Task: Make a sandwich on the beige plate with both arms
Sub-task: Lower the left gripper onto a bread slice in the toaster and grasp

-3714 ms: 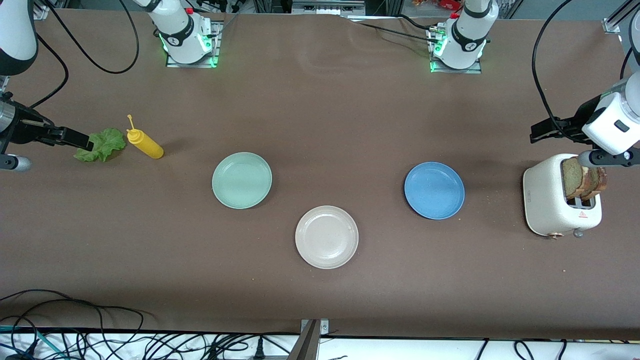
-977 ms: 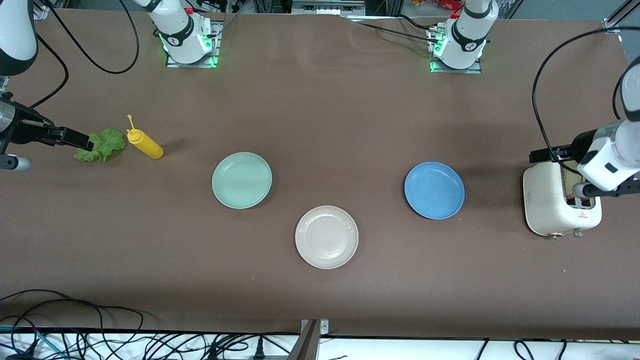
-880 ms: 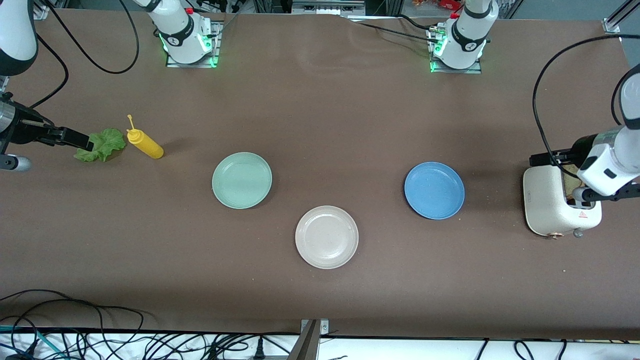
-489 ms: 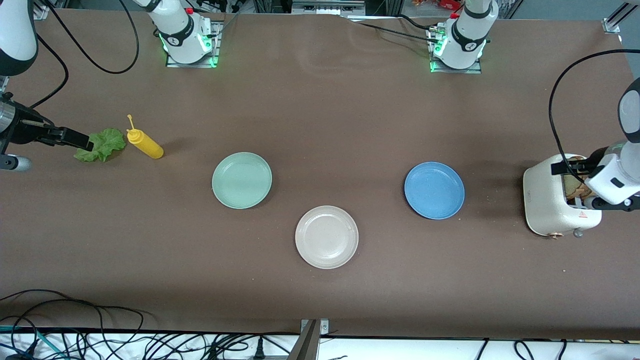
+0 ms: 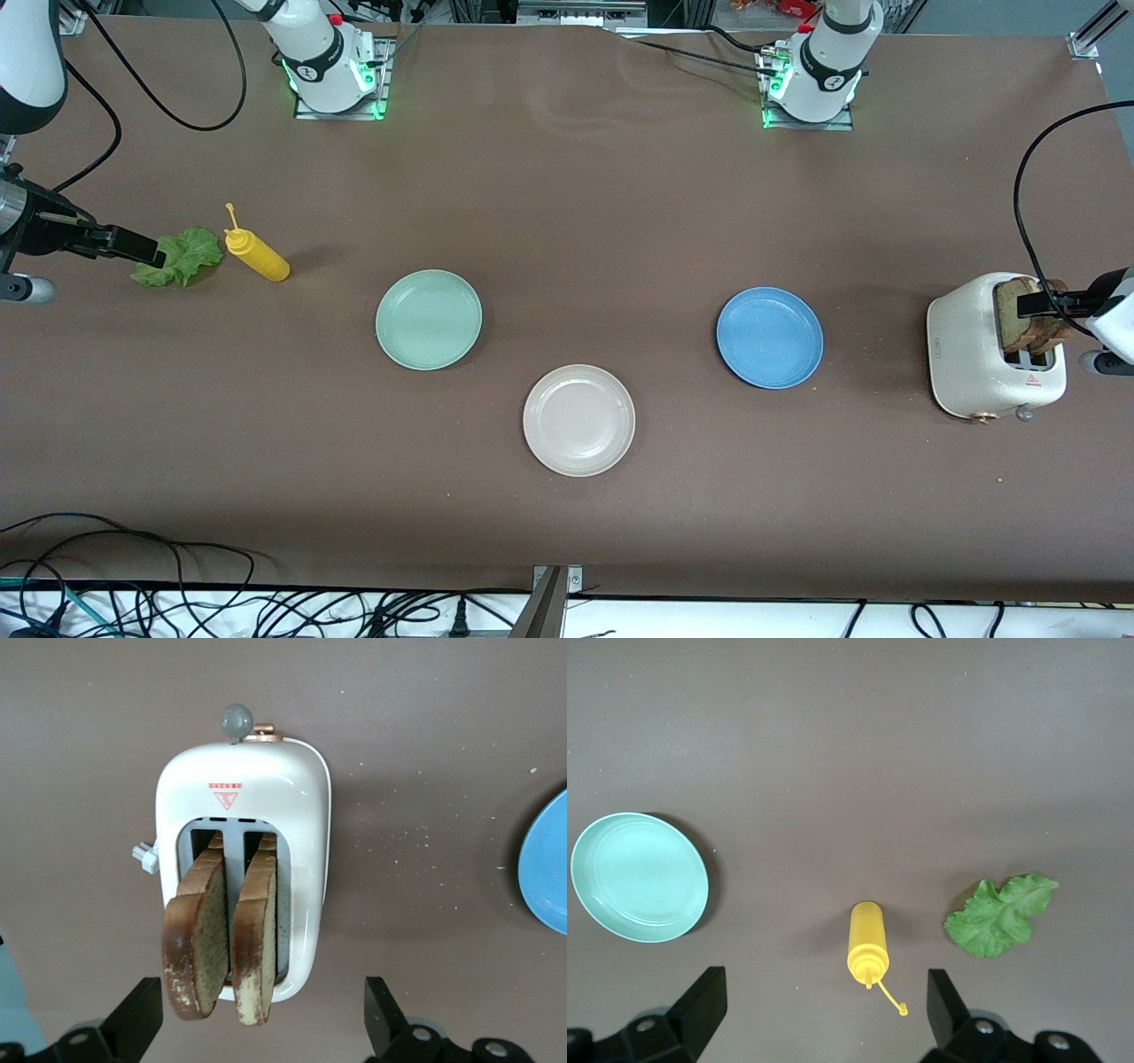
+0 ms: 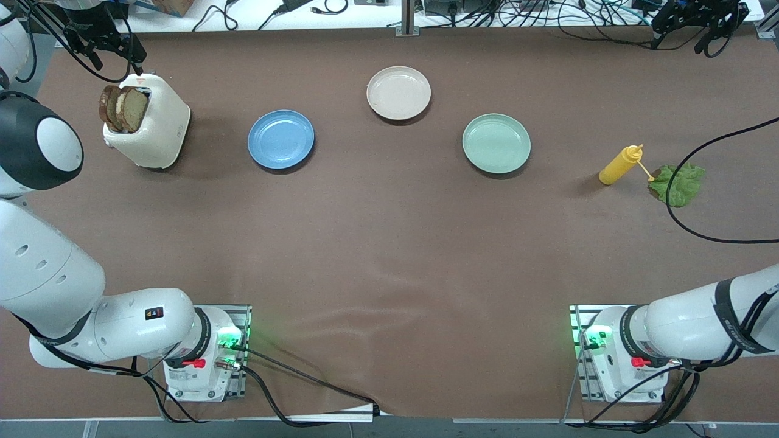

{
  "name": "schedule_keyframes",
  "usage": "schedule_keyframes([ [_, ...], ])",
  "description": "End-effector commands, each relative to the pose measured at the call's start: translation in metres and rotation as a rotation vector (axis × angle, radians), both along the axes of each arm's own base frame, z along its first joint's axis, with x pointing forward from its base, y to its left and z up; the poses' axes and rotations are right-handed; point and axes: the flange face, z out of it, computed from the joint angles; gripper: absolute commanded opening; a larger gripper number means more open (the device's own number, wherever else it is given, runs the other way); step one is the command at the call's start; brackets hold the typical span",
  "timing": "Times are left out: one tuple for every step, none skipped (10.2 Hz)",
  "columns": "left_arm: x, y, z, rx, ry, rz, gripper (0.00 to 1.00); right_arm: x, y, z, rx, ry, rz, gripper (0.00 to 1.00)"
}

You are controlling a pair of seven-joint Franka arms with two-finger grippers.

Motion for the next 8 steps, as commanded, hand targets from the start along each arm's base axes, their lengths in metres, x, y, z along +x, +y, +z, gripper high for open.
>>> schedule_keyframes([
  [-0.014, -0.009, -0.010, -0.030, -0.048, -0.029, 1.00, 0.001, -0.002, 0.004, 0.016, -0.009, 0.002, 1.00],
  [-0.020, -0.011, -0.016, -0.029, -0.067, -0.036, 1.00, 0.001, -0.002, 0.004, 0.016, -0.009, 0.002, 1.00],
  [-0.023, -0.007, -0.020, -0.029, -0.071, -0.033, 1.00, 0.001, -0.001, 0.004, 0.017, -0.009, 0.004, 1.00],
  [-0.023, -0.006, -0.021, -0.028, -0.078, -0.032, 1.00, 0.001, -0.001, 0.004, 0.017, -0.009, 0.005, 1.00],
  [-0.025, -0.003, -0.025, -0.029, -0.075, -0.028, 1.00, 0.001, -0.002, 0.004, 0.016, -0.009, 0.002, 1.00],
  [-0.029, -0.001, -0.032, -0.032, -0.065, -0.024, 1.00, 0.001, -0.002, 0.004, 0.016, -0.009, 0.004, 1.00],
  [-0.030, -0.002, -0.031, -0.033, -0.072, -0.023, 1.00, 0.001, -0.001, 0.004, 0.017, -0.009, 0.005, 1.00],
  [-0.033, 0.000, -0.037, -0.035, -0.071, -0.022, 1.00, 0.001, -0.001, 0.004, 0.017, -0.009, 0.004, 1.00],
])
